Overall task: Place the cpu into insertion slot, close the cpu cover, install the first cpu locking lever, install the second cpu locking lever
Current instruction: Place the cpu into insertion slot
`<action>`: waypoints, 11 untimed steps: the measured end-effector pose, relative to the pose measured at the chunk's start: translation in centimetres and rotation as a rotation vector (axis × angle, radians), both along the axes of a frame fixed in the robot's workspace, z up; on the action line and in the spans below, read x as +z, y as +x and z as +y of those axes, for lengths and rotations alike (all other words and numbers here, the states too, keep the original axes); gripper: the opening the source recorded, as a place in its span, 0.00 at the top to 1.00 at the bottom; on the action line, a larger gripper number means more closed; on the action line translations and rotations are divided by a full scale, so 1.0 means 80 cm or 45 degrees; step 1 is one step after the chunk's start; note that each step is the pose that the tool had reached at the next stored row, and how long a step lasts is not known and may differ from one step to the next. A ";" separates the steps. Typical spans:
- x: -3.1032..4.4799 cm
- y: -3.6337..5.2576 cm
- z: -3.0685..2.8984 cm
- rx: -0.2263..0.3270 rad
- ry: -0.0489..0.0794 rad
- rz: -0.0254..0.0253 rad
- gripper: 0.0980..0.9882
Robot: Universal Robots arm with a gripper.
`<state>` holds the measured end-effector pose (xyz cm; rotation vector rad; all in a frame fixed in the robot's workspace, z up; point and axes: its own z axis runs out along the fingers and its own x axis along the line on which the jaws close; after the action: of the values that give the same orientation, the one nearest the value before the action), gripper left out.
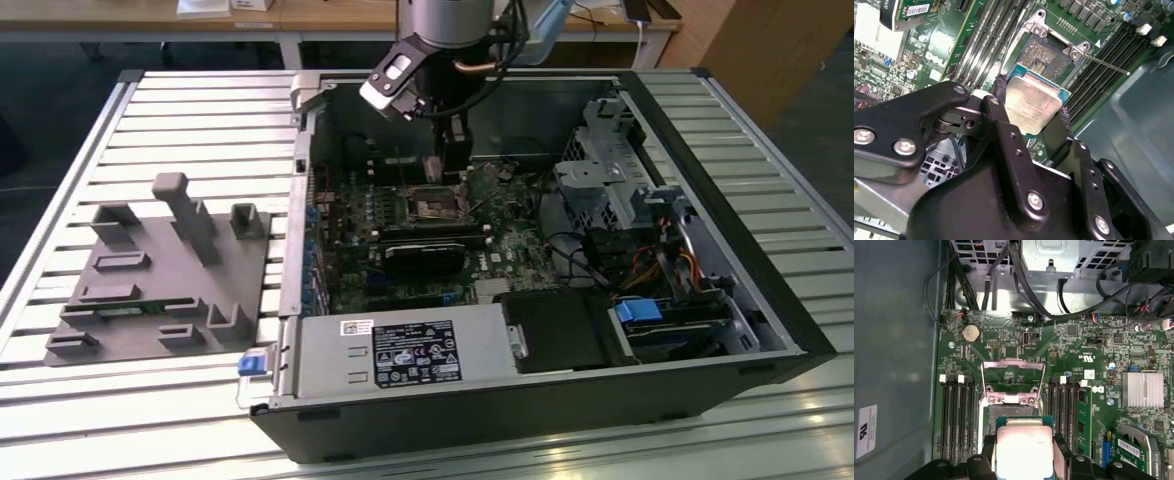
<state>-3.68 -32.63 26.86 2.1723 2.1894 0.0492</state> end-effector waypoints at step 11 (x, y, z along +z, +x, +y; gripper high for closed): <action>-0.0118 0.000 0.0000 -0.002 0.000 -0.0001 0.51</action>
<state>-3.70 -32.63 25.91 2.1739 2.1878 0.0493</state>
